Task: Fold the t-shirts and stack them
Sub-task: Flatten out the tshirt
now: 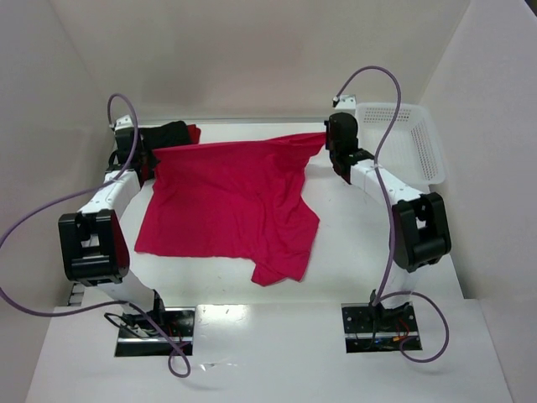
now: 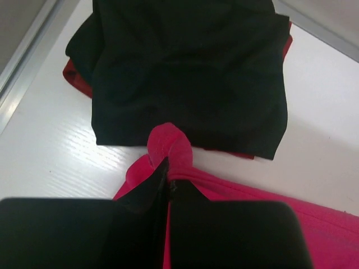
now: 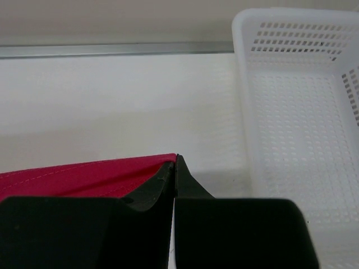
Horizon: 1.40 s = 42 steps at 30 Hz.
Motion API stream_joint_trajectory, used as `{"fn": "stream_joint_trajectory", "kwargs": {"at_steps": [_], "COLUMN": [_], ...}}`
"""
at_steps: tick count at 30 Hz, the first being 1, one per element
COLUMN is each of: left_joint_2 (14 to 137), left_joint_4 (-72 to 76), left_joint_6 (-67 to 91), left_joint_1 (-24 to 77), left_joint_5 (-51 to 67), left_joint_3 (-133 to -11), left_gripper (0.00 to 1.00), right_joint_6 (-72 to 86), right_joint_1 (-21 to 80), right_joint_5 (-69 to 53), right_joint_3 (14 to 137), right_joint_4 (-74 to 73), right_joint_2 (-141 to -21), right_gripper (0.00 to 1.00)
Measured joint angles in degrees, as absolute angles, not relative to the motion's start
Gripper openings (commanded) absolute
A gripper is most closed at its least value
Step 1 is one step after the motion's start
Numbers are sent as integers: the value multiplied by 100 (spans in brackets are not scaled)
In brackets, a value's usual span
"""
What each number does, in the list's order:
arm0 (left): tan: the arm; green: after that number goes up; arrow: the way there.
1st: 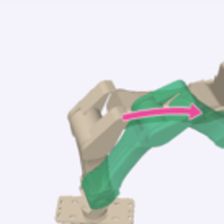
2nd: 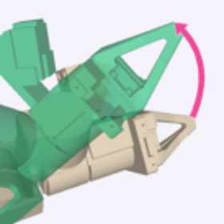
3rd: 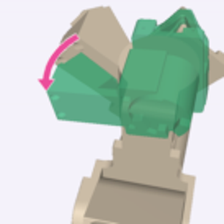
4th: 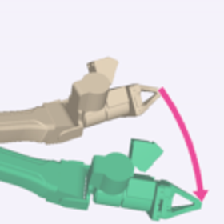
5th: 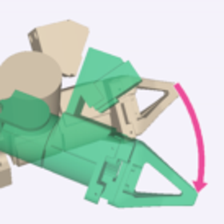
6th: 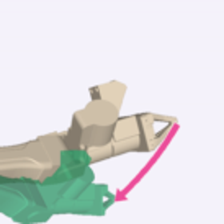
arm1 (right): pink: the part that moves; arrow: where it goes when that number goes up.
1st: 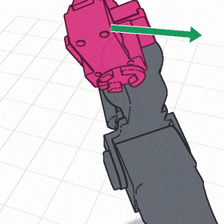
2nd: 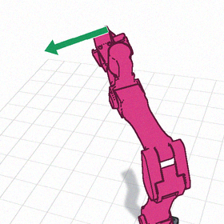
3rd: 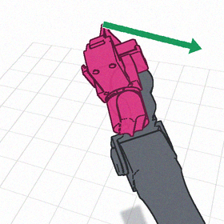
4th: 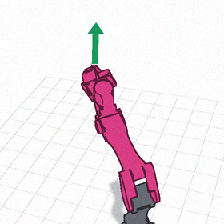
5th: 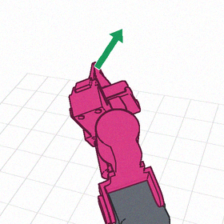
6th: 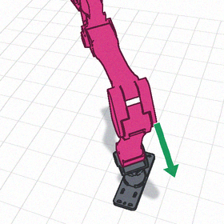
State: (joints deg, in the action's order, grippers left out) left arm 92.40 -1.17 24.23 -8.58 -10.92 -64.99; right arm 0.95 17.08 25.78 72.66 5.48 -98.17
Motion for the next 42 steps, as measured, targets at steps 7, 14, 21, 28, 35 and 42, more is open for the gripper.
{"fn": "stream_joint_trajectory", "kwargs": {"at_steps": [7,14,21,28,35,42], "left_joint_2": [9666,10492,10709,10794,10794,10787], "left_joint_4": [89,261,307,283,113,-49], "left_joint_6": [2390,2250,2108,2108,2108,2115], "left_joint_1": [-886,-1033,-1122,-1223,-1225,-1245], "left_joint_5": [-1175,-1223,-1282,-1282,-1253,-1170], "left_joint_3": [-7015,-7915,-8007,-8038,-8038,-7933], "left_gripper": [0,0,0,0,0,0], "right_joint_6": [165,226,405,523,613,672], "right_joint_1": [1640,1629,1619,1610,1612,1750], "right_joint_5": [2298,1900,1347,941,484,-261], "right_joint_3": [8143,9139,9268,9526,9808,10232], "right_joint_4": [668,716,690,676,572,373], "right_joint_2": [-10514,-11404,-11622,-11920,-12149,-12457], "right_gripper": [0,0,3,13,16,6]}}
